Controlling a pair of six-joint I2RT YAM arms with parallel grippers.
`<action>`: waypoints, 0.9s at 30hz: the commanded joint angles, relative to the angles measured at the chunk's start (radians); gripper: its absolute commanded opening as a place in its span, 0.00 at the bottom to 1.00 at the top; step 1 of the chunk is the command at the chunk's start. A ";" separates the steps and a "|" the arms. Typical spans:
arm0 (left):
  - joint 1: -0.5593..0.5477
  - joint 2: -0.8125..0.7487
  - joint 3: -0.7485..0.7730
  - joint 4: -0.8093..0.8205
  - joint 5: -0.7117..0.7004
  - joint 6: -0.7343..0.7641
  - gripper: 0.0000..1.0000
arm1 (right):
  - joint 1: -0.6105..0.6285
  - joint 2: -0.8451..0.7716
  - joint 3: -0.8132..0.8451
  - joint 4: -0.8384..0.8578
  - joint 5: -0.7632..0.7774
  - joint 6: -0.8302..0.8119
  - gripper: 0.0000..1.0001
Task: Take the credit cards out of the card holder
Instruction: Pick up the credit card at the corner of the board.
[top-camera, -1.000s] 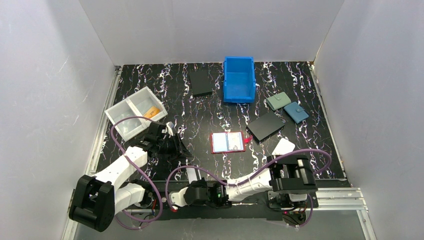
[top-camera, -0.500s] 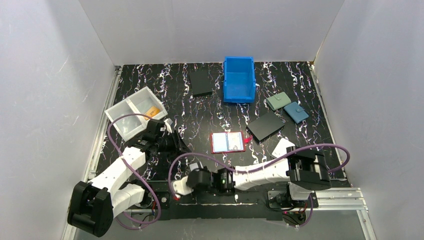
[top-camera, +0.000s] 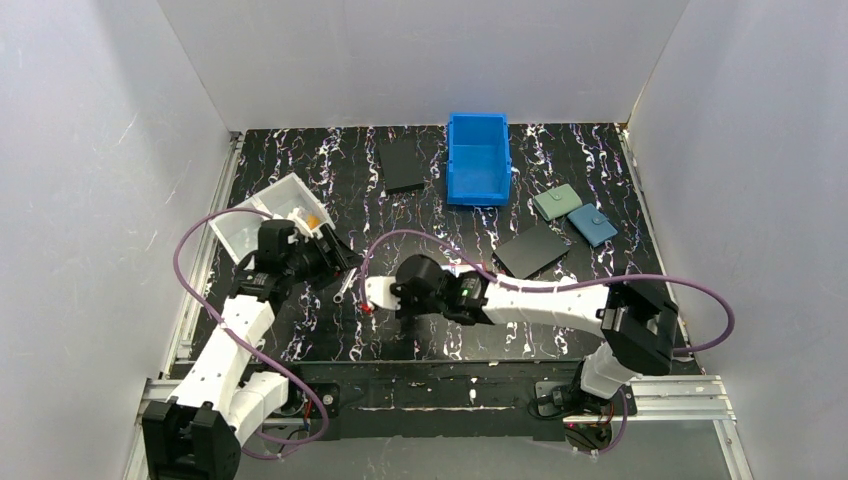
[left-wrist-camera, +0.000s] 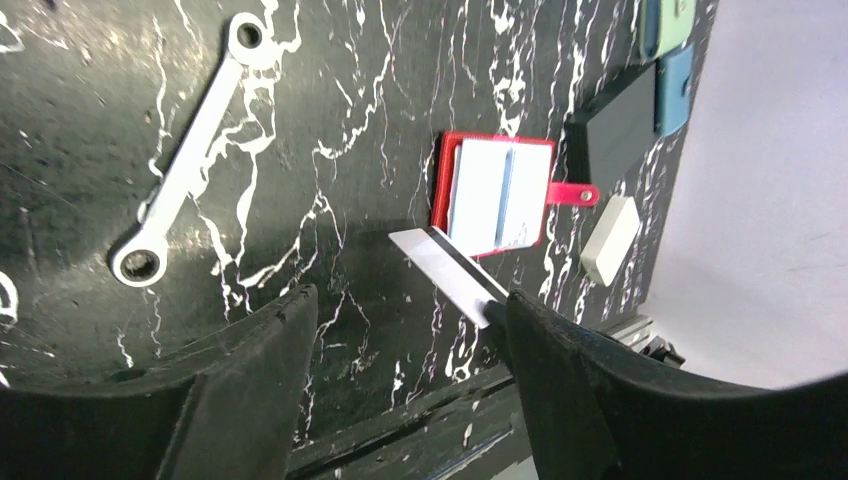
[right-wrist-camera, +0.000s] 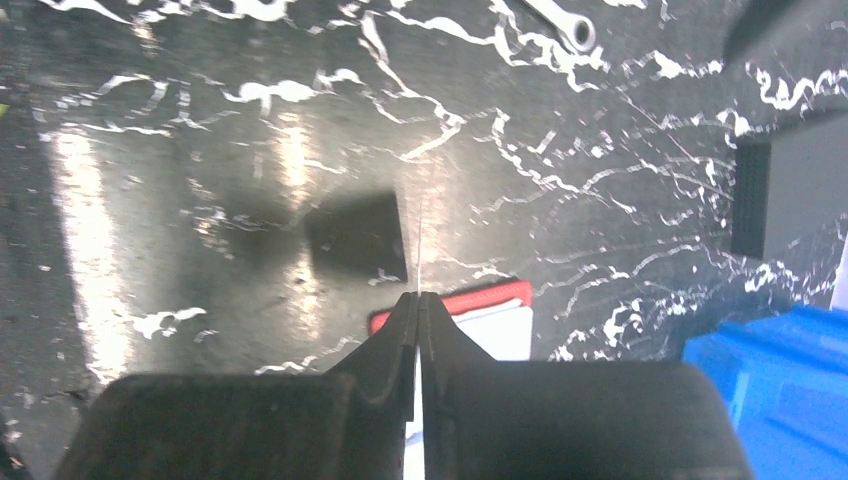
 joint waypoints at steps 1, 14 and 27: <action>0.089 0.013 -0.003 0.084 0.141 0.044 0.69 | -0.080 -0.049 0.088 -0.034 -0.089 0.031 0.01; 0.078 0.114 0.008 0.478 0.566 0.224 0.74 | -0.489 0.055 0.376 -0.331 -0.598 0.273 0.01; -0.116 0.369 0.145 0.523 0.670 0.437 0.76 | -0.600 0.102 0.460 -0.374 -1.017 0.348 0.01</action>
